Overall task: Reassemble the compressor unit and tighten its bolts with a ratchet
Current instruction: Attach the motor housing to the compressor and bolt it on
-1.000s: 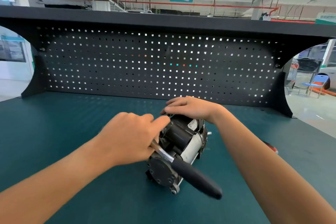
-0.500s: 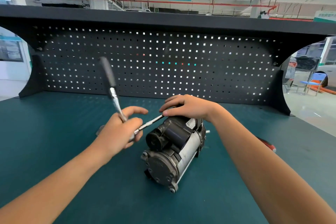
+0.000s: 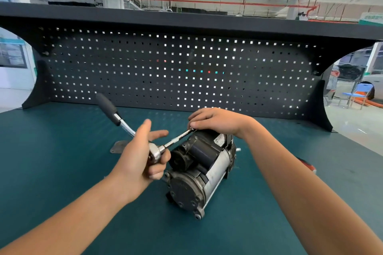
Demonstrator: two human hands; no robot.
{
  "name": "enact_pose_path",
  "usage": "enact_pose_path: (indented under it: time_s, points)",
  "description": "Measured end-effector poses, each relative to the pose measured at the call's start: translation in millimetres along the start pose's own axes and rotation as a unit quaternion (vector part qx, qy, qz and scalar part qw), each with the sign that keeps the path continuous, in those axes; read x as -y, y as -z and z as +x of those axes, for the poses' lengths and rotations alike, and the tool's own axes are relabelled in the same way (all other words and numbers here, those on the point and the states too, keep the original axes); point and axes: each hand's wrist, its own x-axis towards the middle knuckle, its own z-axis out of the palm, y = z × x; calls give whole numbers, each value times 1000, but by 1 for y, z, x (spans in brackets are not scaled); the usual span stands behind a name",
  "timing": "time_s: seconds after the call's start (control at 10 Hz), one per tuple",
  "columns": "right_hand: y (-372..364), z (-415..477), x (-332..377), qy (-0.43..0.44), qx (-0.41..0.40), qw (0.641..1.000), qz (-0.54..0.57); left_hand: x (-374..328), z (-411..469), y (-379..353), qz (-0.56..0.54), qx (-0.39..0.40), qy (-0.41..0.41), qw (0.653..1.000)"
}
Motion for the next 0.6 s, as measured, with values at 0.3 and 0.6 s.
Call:
enact_pose_path:
  time_s: [0.3, 0.6]
  points:
    - [-1, 0, 6, -26, 11, 994, -103, -5, -1, 17, 729, 52, -499, 466]
    - [-3, -2, 3, -20, -16, 996, -85, -4, -5, 3, -213, 10, 153, 965]
